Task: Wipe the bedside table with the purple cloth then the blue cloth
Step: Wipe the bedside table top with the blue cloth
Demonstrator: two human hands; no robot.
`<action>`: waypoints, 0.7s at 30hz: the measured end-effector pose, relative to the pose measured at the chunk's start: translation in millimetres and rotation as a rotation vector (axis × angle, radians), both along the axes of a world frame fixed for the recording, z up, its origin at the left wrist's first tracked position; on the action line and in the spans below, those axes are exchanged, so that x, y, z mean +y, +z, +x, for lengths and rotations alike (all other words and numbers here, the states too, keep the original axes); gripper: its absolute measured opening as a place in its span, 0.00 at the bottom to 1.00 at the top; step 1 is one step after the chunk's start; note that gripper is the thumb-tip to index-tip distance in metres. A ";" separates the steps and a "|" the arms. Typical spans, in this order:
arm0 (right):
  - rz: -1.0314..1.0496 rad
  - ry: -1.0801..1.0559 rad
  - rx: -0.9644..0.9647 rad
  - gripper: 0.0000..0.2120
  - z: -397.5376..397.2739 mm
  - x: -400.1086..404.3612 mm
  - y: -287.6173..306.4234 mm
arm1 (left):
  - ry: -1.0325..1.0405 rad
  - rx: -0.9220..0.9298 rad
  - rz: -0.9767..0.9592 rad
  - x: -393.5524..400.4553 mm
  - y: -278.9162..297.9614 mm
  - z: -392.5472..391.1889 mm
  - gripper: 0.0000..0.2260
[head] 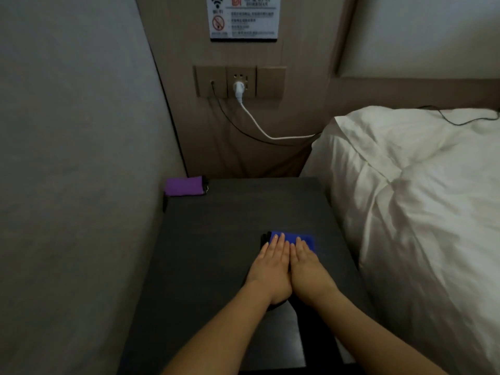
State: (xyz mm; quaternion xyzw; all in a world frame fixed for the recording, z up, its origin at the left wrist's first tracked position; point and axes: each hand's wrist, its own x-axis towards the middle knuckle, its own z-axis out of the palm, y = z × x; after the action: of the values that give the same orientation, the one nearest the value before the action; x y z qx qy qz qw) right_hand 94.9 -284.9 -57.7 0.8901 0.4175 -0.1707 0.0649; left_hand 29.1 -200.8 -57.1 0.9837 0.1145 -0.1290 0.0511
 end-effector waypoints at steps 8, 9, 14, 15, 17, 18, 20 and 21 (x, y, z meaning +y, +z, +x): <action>0.046 0.094 0.007 0.26 -33.4 68.9 -2.4 | 0.107 -0.015 0.006 64.4 -2.6 -41.3 0.32; 0.052 0.112 0.010 0.27 -37.7 77.8 -1.8 | 0.122 -0.014 0.007 72.2 -2.9 -46.7 0.32; 0.074 0.186 0.013 0.26 -63.3 120.8 0.5 | 0.209 -0.005 0.016 109.1 -3.2 -77.1 0.32; 0.077 0.200 0.018 0.26 -69.3 128.6 0.5 | 0.226 -0.005 0.019 115.7 -3.8 -84.1 0.32; 0.091 0.230 0.026 0.26 -81.1 142.6 -0.2 | 0.262 -0.002 0.015 127.1 -4.1 -97.6 0.33; 0.100 0.244 0.031 0.26 -86.8 148.6 -0.5 | 0.278 0.002 0.011 131.6 -4.0 -104.3 0.33; 0.114 0.261 0.049 0.26 -97.7 157.6 -0.7 | 0.311 0.012 0.004 138.6 -3.9 -116.6 0.33; 0.120 0.268 0.057 0.26 -102.6 160.2 -0.8 | 0.328 0.014 0.002 140.8 -4.1 -122.2 0.34</action>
State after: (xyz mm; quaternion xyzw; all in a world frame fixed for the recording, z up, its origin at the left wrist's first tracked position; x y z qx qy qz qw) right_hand -7.7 -124.7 -58.5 0.8234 0.5438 -0.1604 0.0218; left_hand -93.2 -60.0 -61.2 0.9510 0.2738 -0.1257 0.0694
